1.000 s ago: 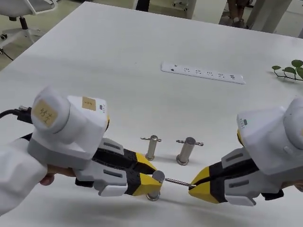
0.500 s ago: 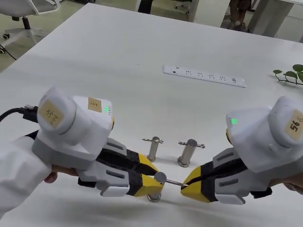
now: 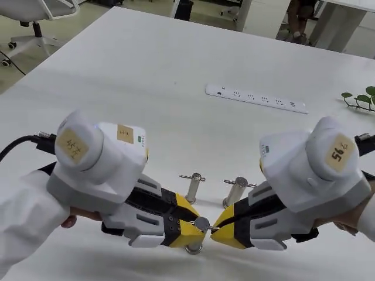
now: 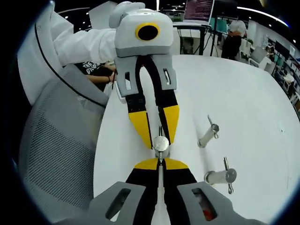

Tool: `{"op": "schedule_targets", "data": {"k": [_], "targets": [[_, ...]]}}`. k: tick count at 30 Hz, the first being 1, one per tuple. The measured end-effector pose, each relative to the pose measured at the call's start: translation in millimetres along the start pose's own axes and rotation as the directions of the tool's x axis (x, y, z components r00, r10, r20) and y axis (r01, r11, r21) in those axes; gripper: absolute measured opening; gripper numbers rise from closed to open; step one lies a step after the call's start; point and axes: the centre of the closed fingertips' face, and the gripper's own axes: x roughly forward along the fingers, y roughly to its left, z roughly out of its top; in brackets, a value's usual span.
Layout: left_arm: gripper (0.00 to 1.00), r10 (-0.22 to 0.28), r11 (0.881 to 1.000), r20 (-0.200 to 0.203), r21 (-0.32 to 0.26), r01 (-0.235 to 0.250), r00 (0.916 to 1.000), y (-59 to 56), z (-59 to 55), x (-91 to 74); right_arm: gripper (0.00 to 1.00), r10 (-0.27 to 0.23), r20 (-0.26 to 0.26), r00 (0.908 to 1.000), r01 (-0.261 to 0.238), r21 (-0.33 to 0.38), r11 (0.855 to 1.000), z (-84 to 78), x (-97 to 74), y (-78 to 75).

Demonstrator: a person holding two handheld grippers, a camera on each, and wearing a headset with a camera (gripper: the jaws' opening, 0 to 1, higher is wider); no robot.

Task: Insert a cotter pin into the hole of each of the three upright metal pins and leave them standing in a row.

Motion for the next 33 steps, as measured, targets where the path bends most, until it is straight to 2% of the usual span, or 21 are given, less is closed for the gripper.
{"op": "schedule_targets", "data": {"k": [6, 16, 19, 20, 24, 27, 28, 29, 30, 33], "targets": [[0.1, -0.002, 1.0, -0.002, 0.009, 0.002, 1.0, 0.4, -0.3, 0.7, 0.0, 0.001, -0.024, 0.9997, -0.002, -0.036, 0.999, 1.8, 0.7, 0.2], [0.11, 0.0, 1.0, -0.002, -0.001, 0.0, 1.0, -0.6, -0.5, 1.4, 0.0, -0.001, -0.022, 0.9998, 0.0, -0.061, 0.998, 2.1, 1.1, 2.4], [0.11, 0.0, 1.0, 0.001, -0.002, 0.0, 1.0, -1.1, -0.3, 1.8, 0.0, -0.007, -0.008, 0.9999, 0.006, -0.085, 0.996, 2.8, 1.3, 1.9], [0.11, 0.002, 1.0, 0.009, -0.022, -0.002, 1.0, -1.3, -0.3, 1.9, 0.0, -0.014, 0.001, 0.9999, 0.014, -0.08, 0.997, 2.9, 0.9, 1.7], [0.12, 0.016, 0.999, 0.023, -0.03, -0.015, 0.9996, -0.2, -1.9, -0.6, 0.0, -0.02, 0.033, 0.9993, 0.021, -0.051, 0.998, 4.0, -1.5, 2.9], [0.2, 0.042, 0.999, 0.036, -0.023, -0.041, 0.9985, 2.6, -2.4, -4.3, 0.03, -0.024, 0.052, 0.9984, 0.026, -0.028, 0.999, 5.1, -3.7, 3.5], [0.26, 0.047, 0.999, 0.064, -0.027, -0.045, 0.9969, 2.6, 1.2, -5.6, 0.07, -0.03, 0.055, 0.998, 0.031, -0.027, 0.999, 4.9, -4.1, 3.2], [0.3, 0.037, 0.998, 0.111, -0.056, -0.031, 0.9931, -0.6, 7.7, -7.4, 0.08, -0.036, 0.057, 0.9977, 0.037, -0.028, 0.999, 5.0, -4.2, 2.4], [0.35, 0.036, 0.998, 0.126, -0.058, -0.029, 0.9913, -1.8, 9.7, -9.6, 0.09, -0.035, 0.056, 0.9978, 0.036, -0.027, 0.999, 4.0, -4.5, 3.0], [0.49, 0.041, 0.998, 0.123, -0.044, -0.035, 0.9916, -4.8, 7.3, -15.6, 0.1, -0.037, 0.072, 0.9967, 0.038, -0.009, 0.999, 5.2, -4.5, 3.7]]}}
